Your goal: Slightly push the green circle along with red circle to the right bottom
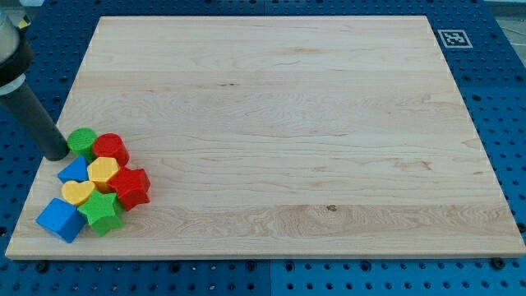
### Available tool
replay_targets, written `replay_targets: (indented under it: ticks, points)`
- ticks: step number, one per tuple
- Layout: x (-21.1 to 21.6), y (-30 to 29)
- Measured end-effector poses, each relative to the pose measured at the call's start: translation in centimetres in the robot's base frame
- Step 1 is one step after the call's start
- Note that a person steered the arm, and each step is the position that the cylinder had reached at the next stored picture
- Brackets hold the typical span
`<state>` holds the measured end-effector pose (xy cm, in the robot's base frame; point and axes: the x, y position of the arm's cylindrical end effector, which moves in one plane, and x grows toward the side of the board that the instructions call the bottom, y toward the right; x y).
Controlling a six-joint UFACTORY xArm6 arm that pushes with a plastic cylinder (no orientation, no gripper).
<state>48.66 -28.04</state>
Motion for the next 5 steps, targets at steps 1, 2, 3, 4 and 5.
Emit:
replay_targets:
  ticks: [1,2,3,4,5]
  points:
    - [-0.4,-1.1]
    - [-0.6,-1.1]
    - [-1.6,-1.1]
    - [-1.3,-0.9]
    - [-0.9,-0.3]
